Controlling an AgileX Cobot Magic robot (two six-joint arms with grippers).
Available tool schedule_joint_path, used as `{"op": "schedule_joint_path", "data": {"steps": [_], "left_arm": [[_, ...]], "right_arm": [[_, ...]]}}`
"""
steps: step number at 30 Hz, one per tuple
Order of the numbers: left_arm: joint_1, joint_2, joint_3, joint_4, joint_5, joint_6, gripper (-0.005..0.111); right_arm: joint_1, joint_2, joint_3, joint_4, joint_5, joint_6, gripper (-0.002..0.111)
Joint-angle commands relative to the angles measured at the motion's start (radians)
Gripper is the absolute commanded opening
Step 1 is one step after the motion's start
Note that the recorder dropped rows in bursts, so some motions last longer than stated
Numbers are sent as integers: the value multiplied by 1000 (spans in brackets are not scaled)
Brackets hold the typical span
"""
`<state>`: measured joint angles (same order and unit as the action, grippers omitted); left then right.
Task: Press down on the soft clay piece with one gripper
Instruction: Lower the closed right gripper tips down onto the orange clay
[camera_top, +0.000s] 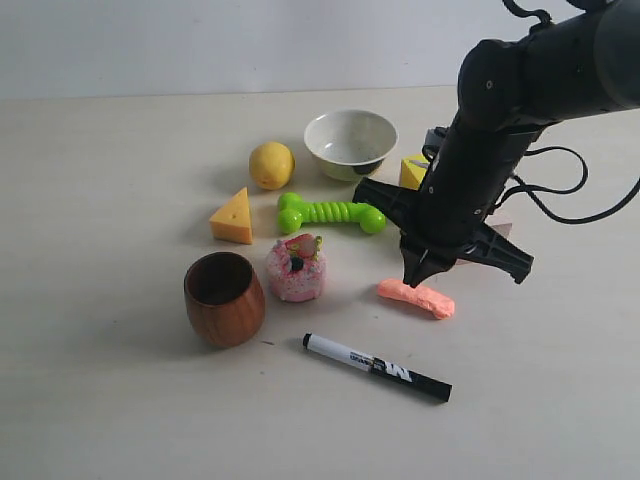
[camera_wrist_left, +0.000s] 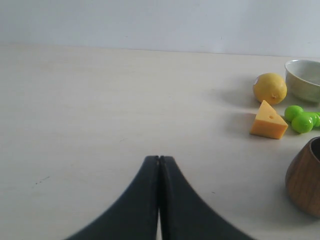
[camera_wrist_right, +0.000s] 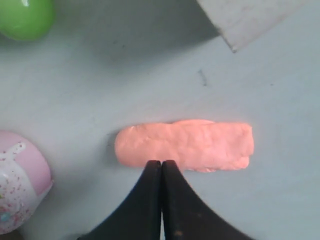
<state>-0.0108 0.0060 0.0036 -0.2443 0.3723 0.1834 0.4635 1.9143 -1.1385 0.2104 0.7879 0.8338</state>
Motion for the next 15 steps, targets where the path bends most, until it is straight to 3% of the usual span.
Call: {"op": "schedule_joint_path", "data": {"steps": [1, 15], "left_arm": [[2, -6, -4, -2, -10, -1, 0], [2, -6, -4, -2, -10, -1, 0]], "right_arm": [[2, 5, -6, -23, -19, 4, 0], [2, 5, -6, -73, -25, 42, 0]]}}
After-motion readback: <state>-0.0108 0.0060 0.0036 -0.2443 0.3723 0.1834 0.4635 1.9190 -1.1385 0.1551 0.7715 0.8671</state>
